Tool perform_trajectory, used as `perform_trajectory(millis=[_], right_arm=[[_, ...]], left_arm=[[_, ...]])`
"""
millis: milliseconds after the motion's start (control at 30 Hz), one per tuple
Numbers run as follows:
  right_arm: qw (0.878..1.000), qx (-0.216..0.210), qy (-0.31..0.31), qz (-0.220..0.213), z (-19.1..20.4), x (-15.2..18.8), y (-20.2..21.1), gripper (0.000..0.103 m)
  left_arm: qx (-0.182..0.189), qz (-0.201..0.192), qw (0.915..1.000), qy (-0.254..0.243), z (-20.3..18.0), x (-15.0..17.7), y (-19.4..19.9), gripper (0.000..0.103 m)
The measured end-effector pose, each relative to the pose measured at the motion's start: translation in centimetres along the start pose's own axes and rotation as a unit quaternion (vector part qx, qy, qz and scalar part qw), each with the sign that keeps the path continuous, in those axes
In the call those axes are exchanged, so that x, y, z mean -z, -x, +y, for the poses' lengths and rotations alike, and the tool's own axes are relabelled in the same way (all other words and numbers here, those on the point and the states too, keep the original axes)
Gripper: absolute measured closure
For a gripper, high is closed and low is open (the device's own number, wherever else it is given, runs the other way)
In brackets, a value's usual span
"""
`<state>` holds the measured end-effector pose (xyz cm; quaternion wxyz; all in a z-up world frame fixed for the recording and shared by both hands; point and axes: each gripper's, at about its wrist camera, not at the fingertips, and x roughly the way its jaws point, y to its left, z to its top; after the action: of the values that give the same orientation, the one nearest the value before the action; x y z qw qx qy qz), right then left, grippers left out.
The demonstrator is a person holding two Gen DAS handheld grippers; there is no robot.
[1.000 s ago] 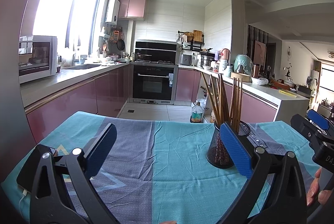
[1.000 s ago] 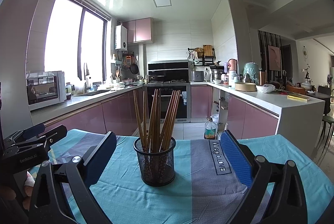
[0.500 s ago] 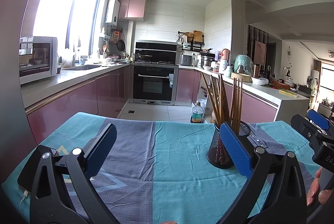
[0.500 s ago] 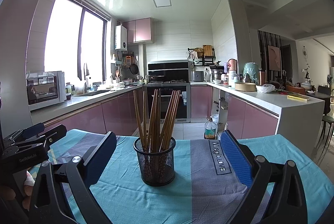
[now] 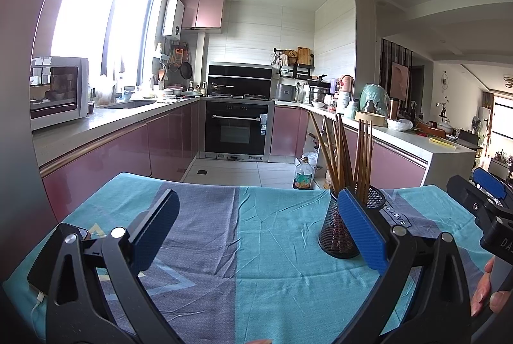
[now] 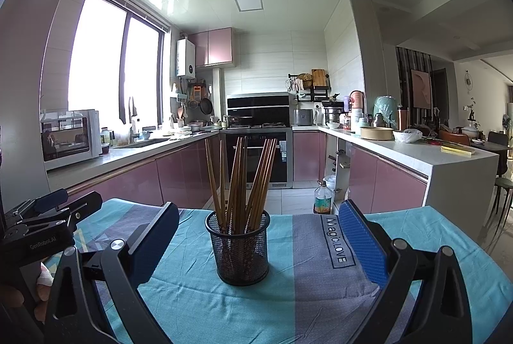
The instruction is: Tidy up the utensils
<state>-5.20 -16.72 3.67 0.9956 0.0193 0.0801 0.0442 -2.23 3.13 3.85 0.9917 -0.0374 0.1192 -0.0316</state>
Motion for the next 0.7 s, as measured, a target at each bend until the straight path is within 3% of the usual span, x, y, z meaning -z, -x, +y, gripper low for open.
perform_trajectory(millis=[700], right_arm=[[1.0, -0.001, 0.0, 0.004, 0.01, 0.09, -0.31, 0.007]], left_arm=[[-0.015, -0.006, 0.9998, -0.011, 0.01, -0.1, -0.01, 0.006]])
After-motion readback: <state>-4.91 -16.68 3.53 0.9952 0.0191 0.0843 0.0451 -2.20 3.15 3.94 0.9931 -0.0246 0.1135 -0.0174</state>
